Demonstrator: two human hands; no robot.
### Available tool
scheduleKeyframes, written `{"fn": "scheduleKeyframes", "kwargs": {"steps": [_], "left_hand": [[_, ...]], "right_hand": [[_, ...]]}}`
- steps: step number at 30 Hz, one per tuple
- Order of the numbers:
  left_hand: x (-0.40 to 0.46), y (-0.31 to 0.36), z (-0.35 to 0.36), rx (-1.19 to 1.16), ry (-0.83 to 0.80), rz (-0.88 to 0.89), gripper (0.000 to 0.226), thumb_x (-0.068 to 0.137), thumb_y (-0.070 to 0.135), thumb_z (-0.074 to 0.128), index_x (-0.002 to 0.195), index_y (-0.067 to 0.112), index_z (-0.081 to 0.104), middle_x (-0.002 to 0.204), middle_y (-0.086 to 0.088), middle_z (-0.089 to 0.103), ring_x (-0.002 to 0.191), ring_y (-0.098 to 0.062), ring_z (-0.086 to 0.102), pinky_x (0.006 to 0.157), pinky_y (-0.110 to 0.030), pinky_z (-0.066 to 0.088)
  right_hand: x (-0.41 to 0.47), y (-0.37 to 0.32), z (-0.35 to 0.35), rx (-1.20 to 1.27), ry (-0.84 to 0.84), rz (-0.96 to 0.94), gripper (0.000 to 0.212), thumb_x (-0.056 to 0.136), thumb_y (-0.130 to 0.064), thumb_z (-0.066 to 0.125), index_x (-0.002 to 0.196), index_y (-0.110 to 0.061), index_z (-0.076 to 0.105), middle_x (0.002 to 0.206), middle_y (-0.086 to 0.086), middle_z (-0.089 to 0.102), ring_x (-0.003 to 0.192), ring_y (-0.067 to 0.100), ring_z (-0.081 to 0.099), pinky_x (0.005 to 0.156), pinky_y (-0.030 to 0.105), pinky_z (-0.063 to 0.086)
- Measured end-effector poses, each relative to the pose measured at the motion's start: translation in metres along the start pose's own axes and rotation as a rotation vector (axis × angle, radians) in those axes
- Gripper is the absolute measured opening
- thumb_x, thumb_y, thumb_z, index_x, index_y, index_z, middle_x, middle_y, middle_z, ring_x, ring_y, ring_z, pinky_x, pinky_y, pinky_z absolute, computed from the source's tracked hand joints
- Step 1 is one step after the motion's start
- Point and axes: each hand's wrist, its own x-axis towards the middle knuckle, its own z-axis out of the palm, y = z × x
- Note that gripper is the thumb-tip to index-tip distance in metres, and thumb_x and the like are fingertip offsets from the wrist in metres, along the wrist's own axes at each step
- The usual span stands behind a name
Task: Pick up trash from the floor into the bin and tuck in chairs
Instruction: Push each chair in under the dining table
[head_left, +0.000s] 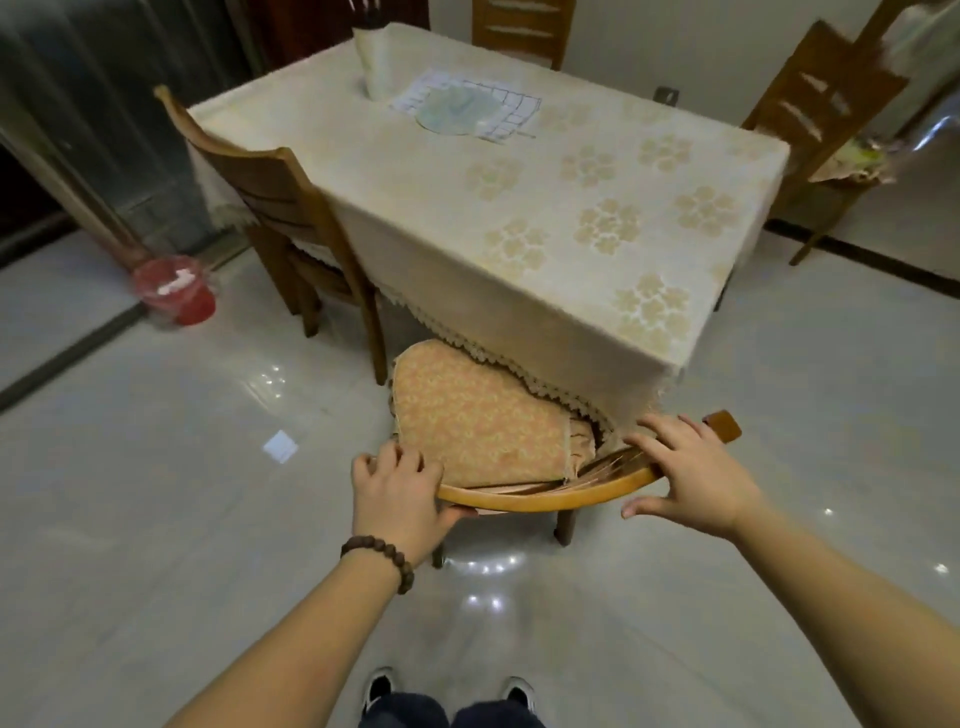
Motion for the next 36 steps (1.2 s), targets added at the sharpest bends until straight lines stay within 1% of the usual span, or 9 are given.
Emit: {"fn": "scheduleKeyframes", "kwargs": {"steps": [3,6,9,14,17,21,26,32,36], "left_hand": [[0.0,-0.003,0.001,-0.003,0.038,0.03,0.05,0.071,0.077,0.049,0.09,0.032,0.063,0.096,0.008,0.06,0.099,-0.02,0.046,0.085,-0.041,0.03],[0.002,-0.008,0.003,-0.003,0.094,0.086,0.047,0.063,0.074,0.06,0.077,0.029,0.064,0.081,0.008,0.061,0.085,-0.02,0.051,0.076,-0.04,0.036],[0.006,-0.017,0.004,-0.002,0.122,0.11,0.046,0.061,0.072,0.065,0.075,0.028,0.065,0.076,0.008,0.061,0.079,-0.02,0.052,0.072,-0.038,0.039],[0.022,-0.05,0.002,0.031,0.134,0.166,0.05,0.063,0.076,0.054,0.069,0.027,0.065,0.07,0.009,0.059,0.075,-0.019,0.052,0.073,-0.038,0.039],[0.04,-0.078,0.002,0.036,0.119,0.195,0.046,0.063,0.074,0.06,0.069,0.028,0.064,0.07,0.011,0.056,0.076,-0.017,0.048,0.074,-0.037,0.037],[0.072,-0.117,0.001,0.047,0.087,0.235,0.039,0.066,0.069,0.062,0.075,0.03,0.065,0.075,0.012,0.056,0.08,-0.014,0.045,0.076,-0.037,0.034],[0.117,-0.176,-0.007,0.055,0.065,0.339,0.046,0.069,0.073,0.052,0.082,0.031,0.066,0.082,0.011,0.056,0.087,-0.016,0.045,0.079,-0.037,0.033],[0.168,-0.235,-0.016,0.071,0.007,0.446,0.047,0.073,0.072,0.05,0.093,0.032,0.065,0.09,0.009,0.056,0.094,-0.017,0.043,0.084,-0.039,0.033],[0.207,-0.265,-0.022,0.106,-0.01,0.504,0.051,0.073,0.074,0.049,0.095,0.031,0.065,0.093,0.007,0.056,0.095,-0.018,0.043,0.084,-0.038,0.033]], "right_hand": [[0.001,0.011,0.004,-0.04,0.086,-0.046,0.053,0.06,-0.061,0.074,0.093,-0.021,0.062,0.095,0.0,0.065,0.091,0.026,0.061,0.09,0.044,0.046],[0.0,0.009,0.007,-0.03,0.134,-0.04,0.041,0.06,-0.055,0.078,0.078,-0.025,0.055,0.078,-0.006,0.061,0.075,0.02,0.056,0.077,0.038,0.047],[0.001,0.003,0.01,-0.028,0.17,-0.024,0.037,0.064,-0.053,0.076,0.077,-0.025,0.055,0.078,-0.006,0.061,0.075,0.02,0.055,0.076,0.036,0.045],[0.013,-0.024,0.008,-0.05,0.185,0.011,0.035,0.066,-0.051,0.074,0.074,-0.023,0.054,0.075,-0.005,0.058,0.073,0.021,0.053,0.07,0.035,0.041],[0.026,-0.044,0.005,-0.043,0.217,0.036,0.036,0.067,-0.051,0.072,0.074,-0.021,0.054,0.072,-0.004,0.055,0.07,0.021,0.05,0.067,0.034,0.038],[0.048,-0.073,-0.003,-0.05,0.244,0.085,0.037,0.065,-0.049,0.074,0.072,-0.019,0.053,0.07,-0.004,0.054,0.067,0.021,0.048,0.065,0.033,0.036],[0.081,-0.122,-0.01,-0.056,0.223,0.206,0.033,0.065,-0.044,0.074,0.074,-0.022,0.051,0.071,-0.006,0.054,0.069,0.019,0.047,0.068,0.034,0.038],[0.12,-0.179,-0.018,-0.041,0.228,0.338,0.029,0.068,-0.045,0.067,0.075,-0.021,0.052,0.074,-0.003,0.057,0.073,0.022,0.05,0.072,0.034,0.036],[0.151,-0.204,-0.026,-0.027,0.215,0.414,0.029,0.067,-0.044,0.07,0.077,-0.022,0.053,0.077,-0.003,0.059,0.075,0.021,0.051,0.074,0.036,0.039]]}}
